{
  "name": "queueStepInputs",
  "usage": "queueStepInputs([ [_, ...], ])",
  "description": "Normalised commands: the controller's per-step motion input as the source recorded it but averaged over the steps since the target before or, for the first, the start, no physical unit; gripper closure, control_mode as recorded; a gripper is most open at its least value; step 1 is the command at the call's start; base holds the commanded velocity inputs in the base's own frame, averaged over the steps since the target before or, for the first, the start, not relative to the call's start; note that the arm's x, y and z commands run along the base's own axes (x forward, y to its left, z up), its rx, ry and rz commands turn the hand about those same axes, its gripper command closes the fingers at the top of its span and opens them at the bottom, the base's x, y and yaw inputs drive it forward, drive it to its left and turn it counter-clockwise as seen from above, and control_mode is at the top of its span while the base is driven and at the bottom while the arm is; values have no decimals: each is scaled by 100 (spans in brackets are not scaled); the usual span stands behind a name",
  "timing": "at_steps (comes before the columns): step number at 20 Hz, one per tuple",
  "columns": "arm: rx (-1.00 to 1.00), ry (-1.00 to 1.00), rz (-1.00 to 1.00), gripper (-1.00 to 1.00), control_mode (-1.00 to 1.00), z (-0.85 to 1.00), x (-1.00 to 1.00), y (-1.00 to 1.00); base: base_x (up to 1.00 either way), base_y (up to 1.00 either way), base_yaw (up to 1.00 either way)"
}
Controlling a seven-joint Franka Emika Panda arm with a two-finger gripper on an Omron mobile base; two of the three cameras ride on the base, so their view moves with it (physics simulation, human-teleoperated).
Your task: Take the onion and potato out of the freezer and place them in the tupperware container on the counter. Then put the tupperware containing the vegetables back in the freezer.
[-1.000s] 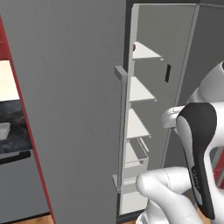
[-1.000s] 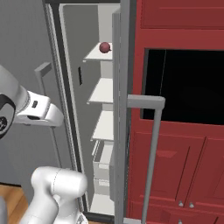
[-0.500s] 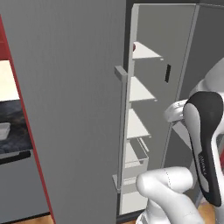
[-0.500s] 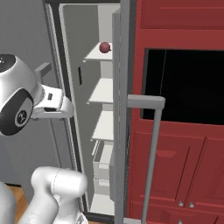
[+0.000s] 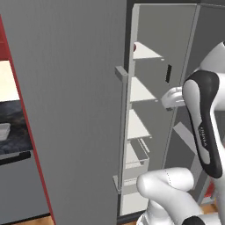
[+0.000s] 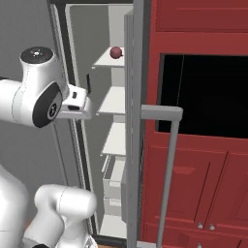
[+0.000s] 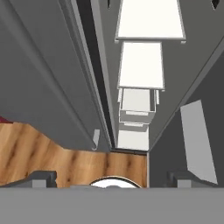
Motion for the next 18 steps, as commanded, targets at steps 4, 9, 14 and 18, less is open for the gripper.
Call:
queueStepInputs([
  [4, 1, 3, -1, -100, -100, 15, 23, 0, 0, 0, 0],
  [9, 1, 1, 0, -100, -100, 22, 19, -16, 0, 0, 0],
  [14, 9, 0, 0, -100, -100, 29, 40, -17, 0, 0, 0],
  [18, 11, -1, 0, -100, -100, 22, 31, -14, 0, 0, 0],
])
